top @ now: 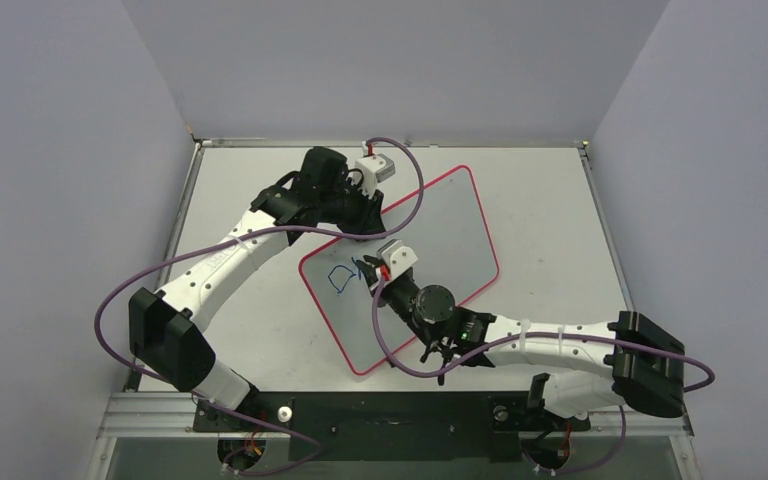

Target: Write a sentence on the whiteboard

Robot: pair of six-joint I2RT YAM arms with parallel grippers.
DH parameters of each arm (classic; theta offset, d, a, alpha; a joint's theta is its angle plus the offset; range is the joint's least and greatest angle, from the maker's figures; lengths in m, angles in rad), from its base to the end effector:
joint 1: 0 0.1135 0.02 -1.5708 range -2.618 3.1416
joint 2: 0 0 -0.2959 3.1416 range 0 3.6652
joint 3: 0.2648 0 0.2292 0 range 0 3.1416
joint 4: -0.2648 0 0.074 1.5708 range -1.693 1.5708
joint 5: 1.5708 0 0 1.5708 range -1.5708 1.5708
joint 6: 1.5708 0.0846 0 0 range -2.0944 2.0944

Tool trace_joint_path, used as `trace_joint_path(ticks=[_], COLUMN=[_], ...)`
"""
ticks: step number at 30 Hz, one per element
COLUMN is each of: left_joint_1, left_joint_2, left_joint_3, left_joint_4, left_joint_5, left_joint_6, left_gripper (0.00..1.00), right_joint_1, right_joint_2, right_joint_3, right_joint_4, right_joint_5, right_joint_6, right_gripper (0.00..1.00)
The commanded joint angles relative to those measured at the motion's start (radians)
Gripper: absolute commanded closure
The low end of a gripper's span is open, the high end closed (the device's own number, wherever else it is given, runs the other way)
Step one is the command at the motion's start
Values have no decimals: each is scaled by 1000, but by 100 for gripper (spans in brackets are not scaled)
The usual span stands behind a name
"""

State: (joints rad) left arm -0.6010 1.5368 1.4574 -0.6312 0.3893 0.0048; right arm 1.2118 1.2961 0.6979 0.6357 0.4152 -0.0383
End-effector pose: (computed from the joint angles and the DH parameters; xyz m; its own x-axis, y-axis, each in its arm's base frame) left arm 0.2710 -0.2248 0.3522 -0.5343 0.3717 -0.7592 0.7630 0.5986 -0.2439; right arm 0.1400 0.2760 0.3290 0.0405 0.0083 -0.9991 -0.7140 0.6997 -0.0231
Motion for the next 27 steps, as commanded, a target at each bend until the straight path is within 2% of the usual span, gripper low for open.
trace_joint_path(ticks=[1, 14, 27], left_joint_1=[-9, -10, -9], left_joint_2=[-1, -5, 28], left_joint_3=[-23, -25, 49], left_joint_4=[-35, -29, -56], left_joint_5=[-147, -154, -182], left_joint_6=[116, 114, 50], left_gripper=[100, 100, 100], right_joint_1=[-22, -23, 5], right_joint_2=[19, 7, -175], right_joint_3=[52, 67, -18], right_joint_4=[13, -18, -17], right_joint_5=[19, 60, 36], right_joint_6=[-24, -76, -52], right_gripper=[100, 100, 100])
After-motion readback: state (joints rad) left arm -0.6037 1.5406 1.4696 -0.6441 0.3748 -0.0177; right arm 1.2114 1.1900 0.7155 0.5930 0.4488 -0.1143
